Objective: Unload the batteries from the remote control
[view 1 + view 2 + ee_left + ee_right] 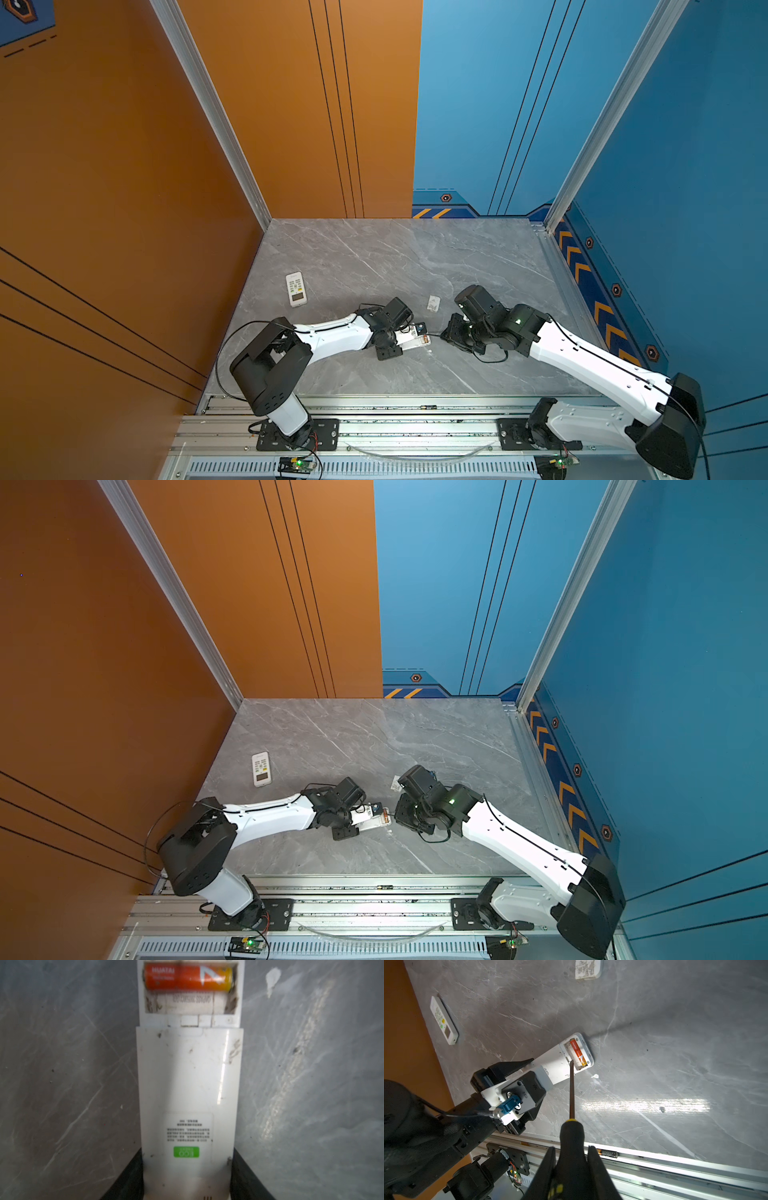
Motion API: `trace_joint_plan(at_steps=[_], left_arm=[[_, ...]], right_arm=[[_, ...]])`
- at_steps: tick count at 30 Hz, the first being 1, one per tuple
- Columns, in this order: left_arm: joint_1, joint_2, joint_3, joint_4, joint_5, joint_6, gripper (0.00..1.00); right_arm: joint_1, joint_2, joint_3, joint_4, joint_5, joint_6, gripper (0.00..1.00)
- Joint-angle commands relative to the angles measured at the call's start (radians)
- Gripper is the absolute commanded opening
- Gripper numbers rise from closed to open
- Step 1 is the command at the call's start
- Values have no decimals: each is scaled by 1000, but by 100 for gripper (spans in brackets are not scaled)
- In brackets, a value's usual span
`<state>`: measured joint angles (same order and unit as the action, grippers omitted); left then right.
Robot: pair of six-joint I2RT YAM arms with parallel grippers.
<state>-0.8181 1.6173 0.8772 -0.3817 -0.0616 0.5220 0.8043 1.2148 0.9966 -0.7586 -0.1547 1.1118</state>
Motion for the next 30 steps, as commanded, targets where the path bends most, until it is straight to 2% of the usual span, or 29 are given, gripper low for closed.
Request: trace_joint_plan(at_steps=[1, 9, 30], left_arm=[[-13, 11, -31, 3, -47, -17, 23], [-27, 5, -32, 3, -61, -26, 22], [-26, 1, -28, -1, -73, -15, 21]], right_arm=[[7, 39, 37, -59, -12, -30, 0], [11, 89, 62, -56, -13, -46, 0], [6, 94, 47, -79, -6, -46, 0]])
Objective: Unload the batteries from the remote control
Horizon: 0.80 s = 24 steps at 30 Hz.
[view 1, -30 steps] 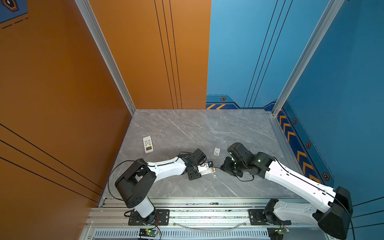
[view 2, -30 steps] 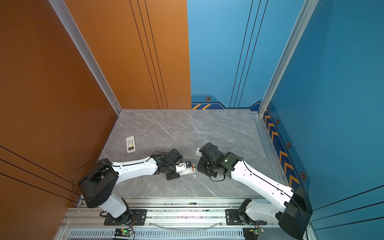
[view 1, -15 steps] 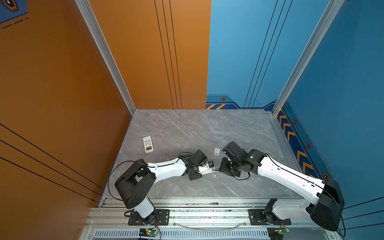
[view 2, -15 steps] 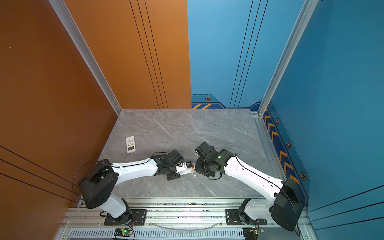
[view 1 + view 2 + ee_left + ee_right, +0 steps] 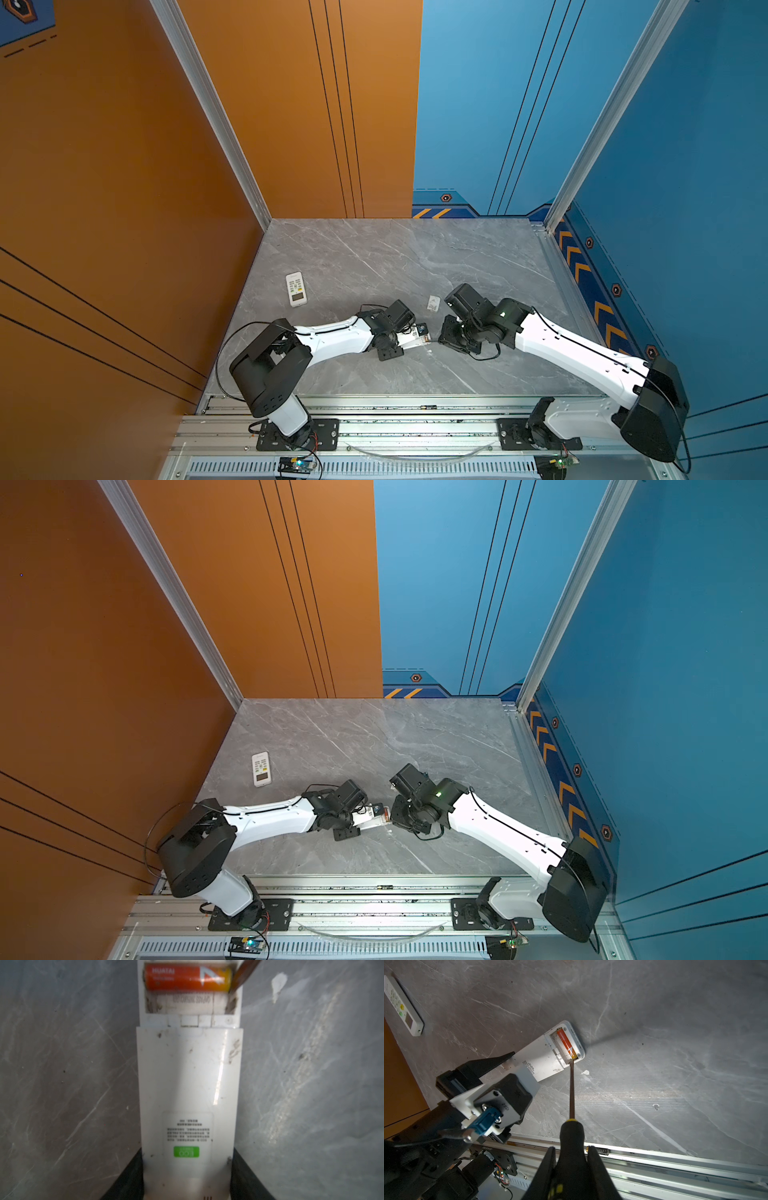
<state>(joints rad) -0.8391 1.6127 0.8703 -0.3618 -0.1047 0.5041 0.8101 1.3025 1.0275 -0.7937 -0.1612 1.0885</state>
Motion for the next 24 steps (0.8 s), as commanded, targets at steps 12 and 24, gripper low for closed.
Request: trace_joint_plan(at_steps=[12, 24], left_arm=[[-6, 4, -16, -22, -25, 10, 21], [-5, 4, -12, -23, -37, 7, 21]], right_arm=[[-4, 37, 31, -42, 27, -30, 0], [-39, -46, -16, 80, -40, 37, 0]])
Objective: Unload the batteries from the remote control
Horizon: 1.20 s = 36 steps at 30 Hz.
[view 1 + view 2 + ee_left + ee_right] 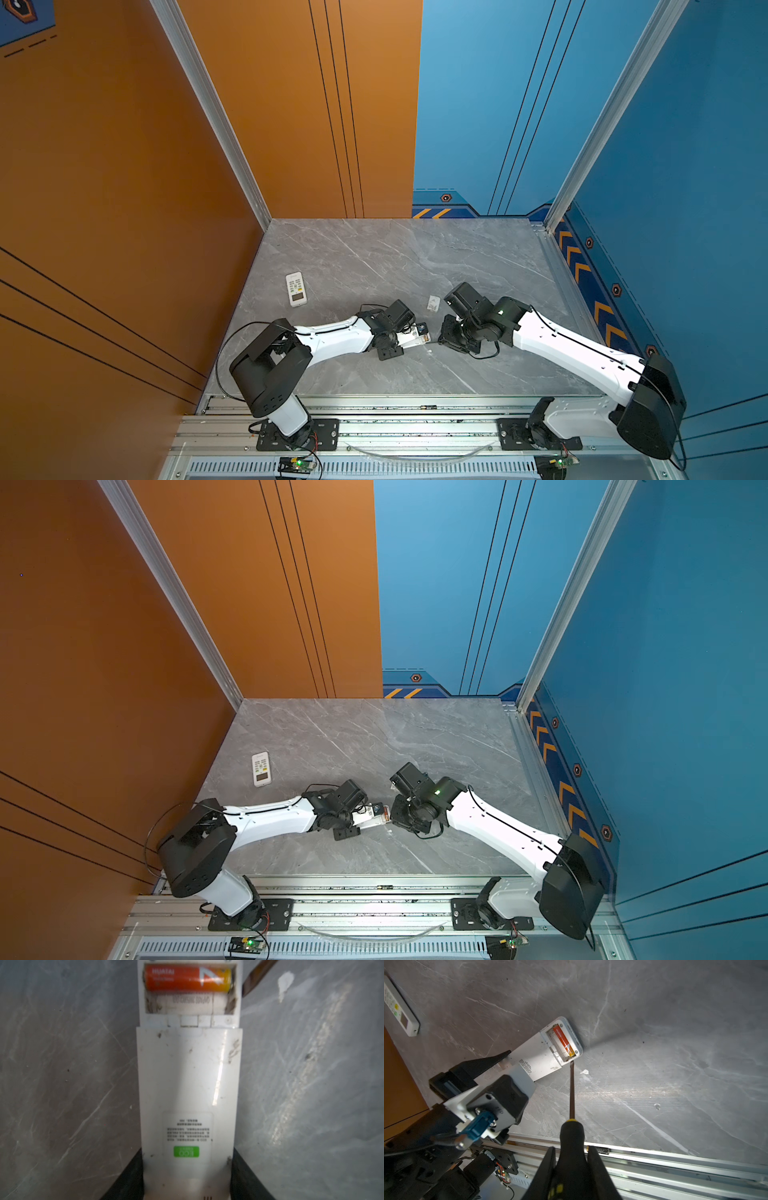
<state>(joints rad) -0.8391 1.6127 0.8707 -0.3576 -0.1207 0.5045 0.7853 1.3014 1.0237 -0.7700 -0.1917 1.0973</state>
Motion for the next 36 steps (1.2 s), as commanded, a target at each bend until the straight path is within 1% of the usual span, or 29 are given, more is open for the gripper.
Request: trace_joint_plan(at_steps=[1, 9, 14, 22, 29, 36], left_arm=[[-5, 5, -12, -28, -21, 7, 21], [-5, 8, -9, -28, -20, 9, 21], [-6, 8, -7, -29, -20, 9, 21], [-5, 16, 1, -28, -17, 10, 21], [-3, 18, 7, -31, -19, 13, 21], [-1, 21, 8, -33, -24, 16, 21]], right_arm=[[-20, -43, -13, 49, -8, 26, 0], [-23, 11, 12, 35, -19, -1, 0], [-22, 22, 0, 26, -21, -5, 0], [-17, 43, 10, -7, 6, -23, 0], [-16, 47, 7, -18, 1, -29, 0], [-14, 47, 19, -68, 39, -45, 0]])
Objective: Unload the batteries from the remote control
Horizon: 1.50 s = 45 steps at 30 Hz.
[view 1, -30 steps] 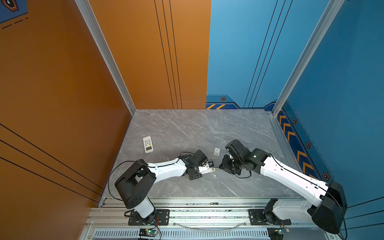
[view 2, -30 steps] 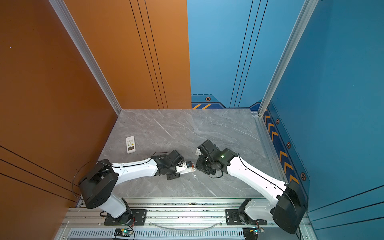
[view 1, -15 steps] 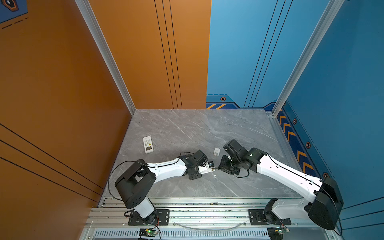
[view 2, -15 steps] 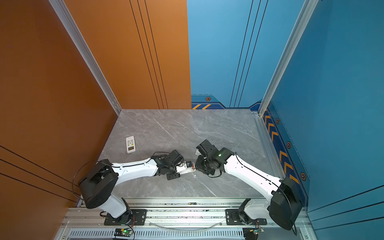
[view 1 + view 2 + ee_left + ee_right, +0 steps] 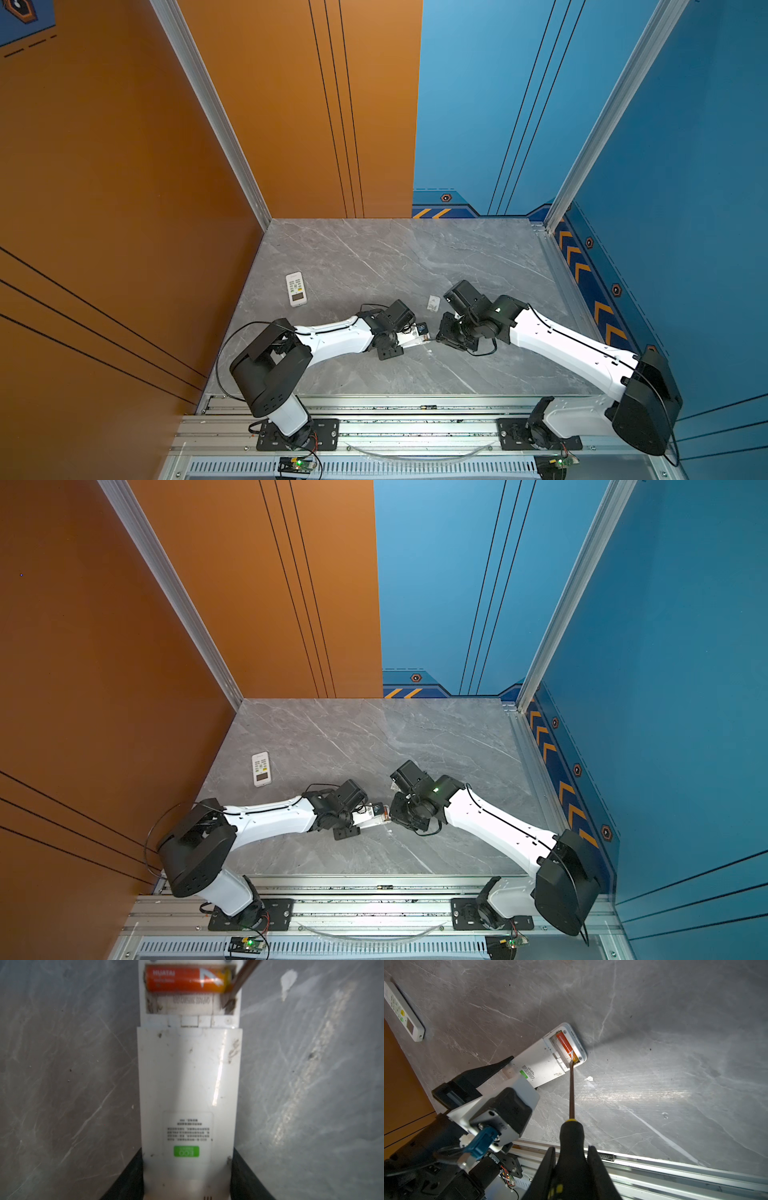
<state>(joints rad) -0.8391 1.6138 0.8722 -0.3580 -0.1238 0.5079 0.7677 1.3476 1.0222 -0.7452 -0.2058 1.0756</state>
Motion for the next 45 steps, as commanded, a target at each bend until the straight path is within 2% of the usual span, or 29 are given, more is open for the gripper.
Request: trace_joint_plan(at_steps=[1, 8, 14, 18, 23, 26, 28, 31, 33, 38, 45], left_arm=[[-1, 19, 9, -32, -23, 15, 21], [-6, 20, 23, -59, -42, 22, 18], [-14, 16, 33, -80, -41, 21, 18], [-22, 14, 36, -85, -41, 17, 18], [-24, 0, 32, -85, 2, 3, 16], [-17, -11, 29, -85, 61, -4, 14], [-4, -13, 29, -89, 127, -13, 12], [9, 1, 41, -112, 223, -19, 9], [6, 9, 47, -125, 253, -14, 8], [25, 19, 68, -163, 314, 6, 6], [44, 51, 105, -221, 388, 31, 1]], right_arm=[[4, 4, 28, -108, 62, -28, 0], [38, 45, 96, -208, 150, -63, 0], [123, 123, 171, -255, 279, -45, 0], [175, 182, 199, -252, 334, -20, 0], [231, 190, 158, -173, 412, 36, 0], [248, 110, 16, -4, 445, 75, 0], [254, 33, -119, 182, 474, 76, 0], [276, -66, -274, 336, 559, 50, 0], [284, -122, -378, 451, 577, 51, 0], [298, -213, -532, 609, 633, 42, 0], [333, -273, -635, 746, 720, 30, 0]])
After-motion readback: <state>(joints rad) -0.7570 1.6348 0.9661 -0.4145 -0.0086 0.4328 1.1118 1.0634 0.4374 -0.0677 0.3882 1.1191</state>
